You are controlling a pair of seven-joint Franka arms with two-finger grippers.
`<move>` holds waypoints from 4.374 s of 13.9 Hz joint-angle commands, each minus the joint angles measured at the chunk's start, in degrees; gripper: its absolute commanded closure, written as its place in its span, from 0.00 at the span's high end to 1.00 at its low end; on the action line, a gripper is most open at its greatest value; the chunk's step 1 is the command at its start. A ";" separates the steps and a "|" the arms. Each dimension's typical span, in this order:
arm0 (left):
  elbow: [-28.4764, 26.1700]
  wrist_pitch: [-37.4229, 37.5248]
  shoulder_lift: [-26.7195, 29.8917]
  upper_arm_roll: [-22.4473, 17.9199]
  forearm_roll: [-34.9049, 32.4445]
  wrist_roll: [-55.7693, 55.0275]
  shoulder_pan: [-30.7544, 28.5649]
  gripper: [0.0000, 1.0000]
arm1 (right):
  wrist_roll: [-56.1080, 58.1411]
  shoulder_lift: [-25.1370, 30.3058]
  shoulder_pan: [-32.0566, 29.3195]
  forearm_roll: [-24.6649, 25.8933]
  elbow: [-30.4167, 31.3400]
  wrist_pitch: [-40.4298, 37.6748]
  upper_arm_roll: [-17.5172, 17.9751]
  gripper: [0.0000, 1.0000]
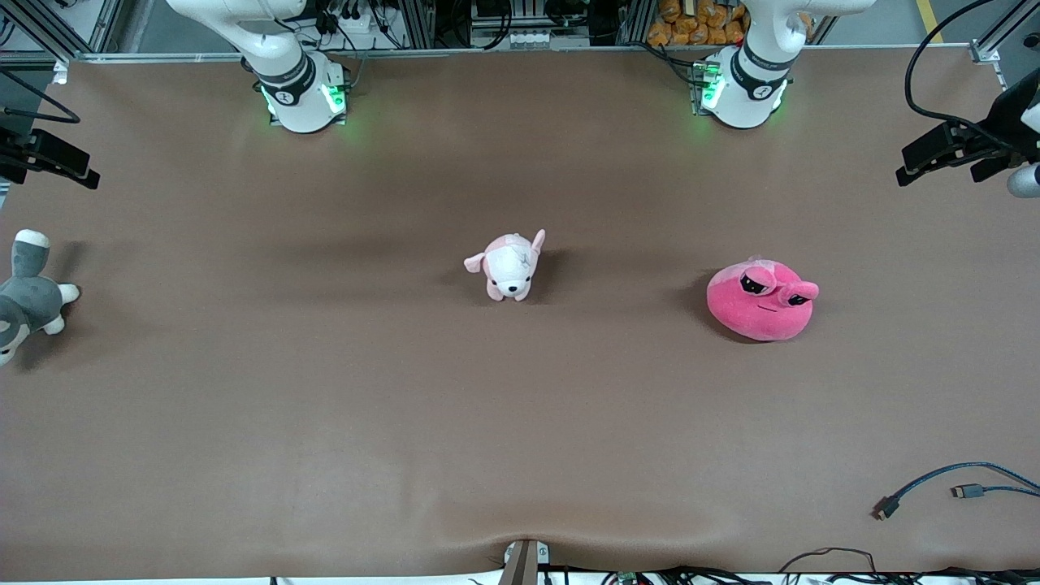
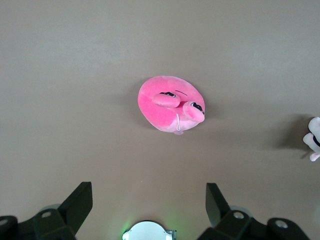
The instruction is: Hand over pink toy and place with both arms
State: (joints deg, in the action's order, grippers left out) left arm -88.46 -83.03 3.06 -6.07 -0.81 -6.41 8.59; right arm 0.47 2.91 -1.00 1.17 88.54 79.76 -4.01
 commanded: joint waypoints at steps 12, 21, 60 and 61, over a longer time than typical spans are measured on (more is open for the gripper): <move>1.98 0.68 -0.42 -0.26 0.28 -1.41 -2.17 1.00 | -0.82 0.25 0.03 -0.02 -0.03 0.22 0.41 1.00; 1.36 0.06 -6.05 -0.08 0.28 -1.41 -2.09 1.00 | -0.82 0.25 0.03 0.07 -0.03 0.13 0.41 1.00; 6.99 -2.14 -12.46 -2.72 4.13 -29.27 -7.80 1.00 | -0.82 -2.03 1.17 -2.66 -0.30 1.54 0.32 1.00; 6.81 -2.05 -12.46 -2.81 5.36 -29.97 -7.97 1.00 | -0.82 -2.12 1.17 -2.66 -0.30 1.63 0.32 1.00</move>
State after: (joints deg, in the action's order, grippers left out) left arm -82.31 -85.68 -9.33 -8.70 2.26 -34.92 0.99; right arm 0.35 0.97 0.01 -0.78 88.56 81.10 -3.59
